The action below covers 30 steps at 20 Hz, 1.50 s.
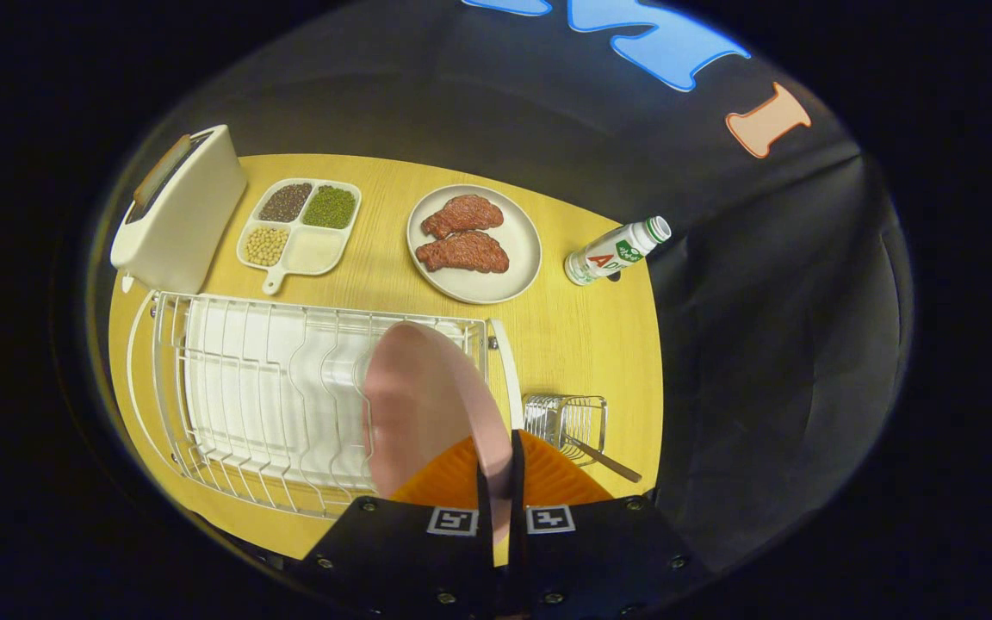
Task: Take the plate from the dish rack, then take the spoon from the basket and place it into the plate.
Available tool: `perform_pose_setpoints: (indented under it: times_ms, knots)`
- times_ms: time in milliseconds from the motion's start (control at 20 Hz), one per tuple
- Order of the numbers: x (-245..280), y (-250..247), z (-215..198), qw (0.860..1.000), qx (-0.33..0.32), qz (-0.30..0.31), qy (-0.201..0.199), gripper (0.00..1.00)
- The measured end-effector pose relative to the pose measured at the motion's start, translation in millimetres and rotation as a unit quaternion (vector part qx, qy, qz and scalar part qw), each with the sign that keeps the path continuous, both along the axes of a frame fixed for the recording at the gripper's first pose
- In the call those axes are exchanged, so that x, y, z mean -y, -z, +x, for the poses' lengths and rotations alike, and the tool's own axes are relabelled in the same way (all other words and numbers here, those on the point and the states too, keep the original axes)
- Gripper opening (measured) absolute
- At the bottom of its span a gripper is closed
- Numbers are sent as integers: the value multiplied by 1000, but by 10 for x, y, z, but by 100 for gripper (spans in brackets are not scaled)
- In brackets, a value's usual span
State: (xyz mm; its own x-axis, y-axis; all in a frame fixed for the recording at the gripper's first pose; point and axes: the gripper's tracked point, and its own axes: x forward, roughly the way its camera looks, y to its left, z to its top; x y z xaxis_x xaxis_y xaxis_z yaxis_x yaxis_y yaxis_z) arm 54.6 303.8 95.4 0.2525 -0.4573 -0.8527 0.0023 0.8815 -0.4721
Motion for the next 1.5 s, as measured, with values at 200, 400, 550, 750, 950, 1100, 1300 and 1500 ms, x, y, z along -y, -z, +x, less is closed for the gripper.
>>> perform_pose_setpoints:
  times_ms: [200, 400, 550, 750, 950, 1100, 1300, 1500]
  knots:
    - [36, 11, -51, 1000, -16, 1, 13, 7]
    - [15, -10, -59, 1000, -24, -12, -1, 7]
    - [-7, -27, -69, 999, -27, -21, -16, 7]
    - [-34, -67, -100, 998, -29, -35, -36, 7]
    - [-42, -108, -138, 998, -35, -39, -47, 7]
    - [-17, -111, -184, 997, -44, -37, -46, 7]
    - [33, -85, -390, 997, -69, -26, -12, 7]
    - [119, -22, -508, 996, -91, -7, -3, 7]
